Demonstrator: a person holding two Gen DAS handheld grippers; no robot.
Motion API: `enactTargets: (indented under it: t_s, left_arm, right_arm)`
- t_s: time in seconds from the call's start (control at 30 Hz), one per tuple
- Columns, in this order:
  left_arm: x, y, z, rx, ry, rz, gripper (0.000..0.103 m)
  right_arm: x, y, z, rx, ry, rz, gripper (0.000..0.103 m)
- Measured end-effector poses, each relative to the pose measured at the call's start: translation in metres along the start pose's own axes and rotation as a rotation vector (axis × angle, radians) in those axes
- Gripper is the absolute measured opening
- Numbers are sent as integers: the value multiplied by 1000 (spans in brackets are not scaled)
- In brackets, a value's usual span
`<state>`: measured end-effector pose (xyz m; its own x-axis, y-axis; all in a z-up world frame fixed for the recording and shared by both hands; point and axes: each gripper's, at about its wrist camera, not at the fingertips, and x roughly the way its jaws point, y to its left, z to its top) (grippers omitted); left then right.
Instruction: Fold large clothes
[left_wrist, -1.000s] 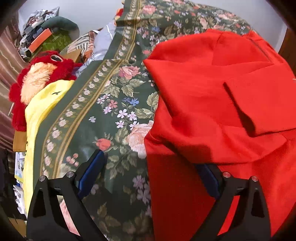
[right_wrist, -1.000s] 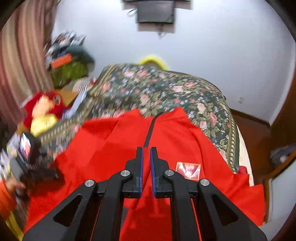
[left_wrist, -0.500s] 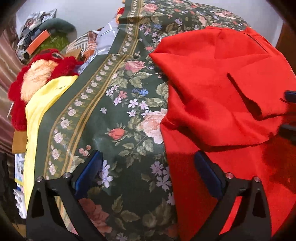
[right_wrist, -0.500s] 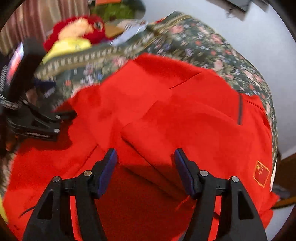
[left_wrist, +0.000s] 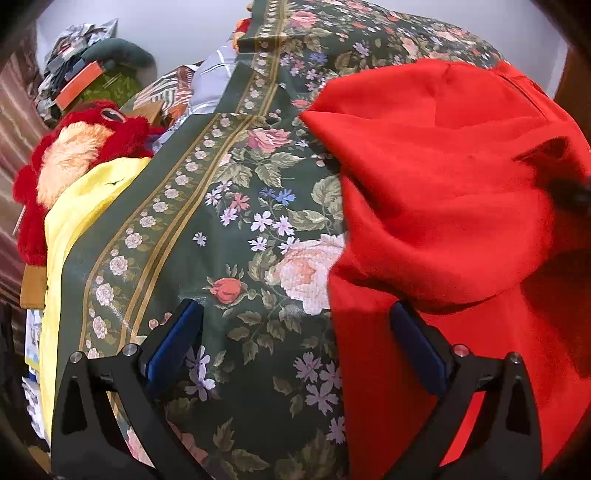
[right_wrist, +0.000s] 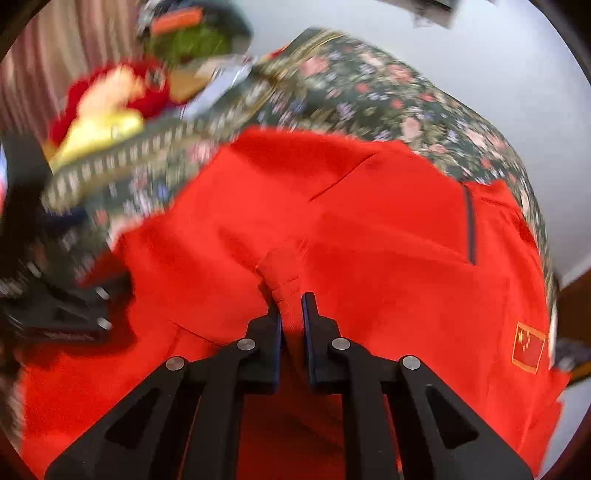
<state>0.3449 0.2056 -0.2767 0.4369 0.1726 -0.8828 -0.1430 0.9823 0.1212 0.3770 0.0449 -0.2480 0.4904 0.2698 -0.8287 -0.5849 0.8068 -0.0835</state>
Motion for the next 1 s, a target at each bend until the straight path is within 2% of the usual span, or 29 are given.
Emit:
enactTargets:
  t_s: [0.07,0.23,0.33,0.57,0.63,0.73,0.83,0.87,0.93,1.0]
  left_arm:
    - [0,0,1,-10,6,9,103]
    - [1,1,5,-37,29,24,103]
    - [1,-1,8,-53,46,27,103]
    - [-14,-29,5,42,33,3,103]
    - [-15,-36,6,70,30,15,103]
    - [-6,-40,15,90,49,84,103]
    - [4,-25,25,23,60,158,103]
    - [5,-12,29,-41,58,173,103]
    - [5,9,32,-140,66,149,103]
    - [3,19,30,-195,56,122,100]
  right_arm:
    - [-17,-16,2,79,-23,56,8]
    - [-63,-45,-1,176,-116,100,5]
    - [-80,-59,-1,213,-152,94,5]
    - [-102,-85,-13,288,-211,90,5]
    - [-110,-95,-18,327,-237,84,5]
    - [-131,-117,-27,393,-303,54,5]
    - [-153,-143,-38,470,-364,9,5]
    - [-158,-151,-42,492,-377,-5,5]
    - [-168,-167,-53,535,-397,-36,5]
    - [-174,-182,-67,576,-396,-54,5]
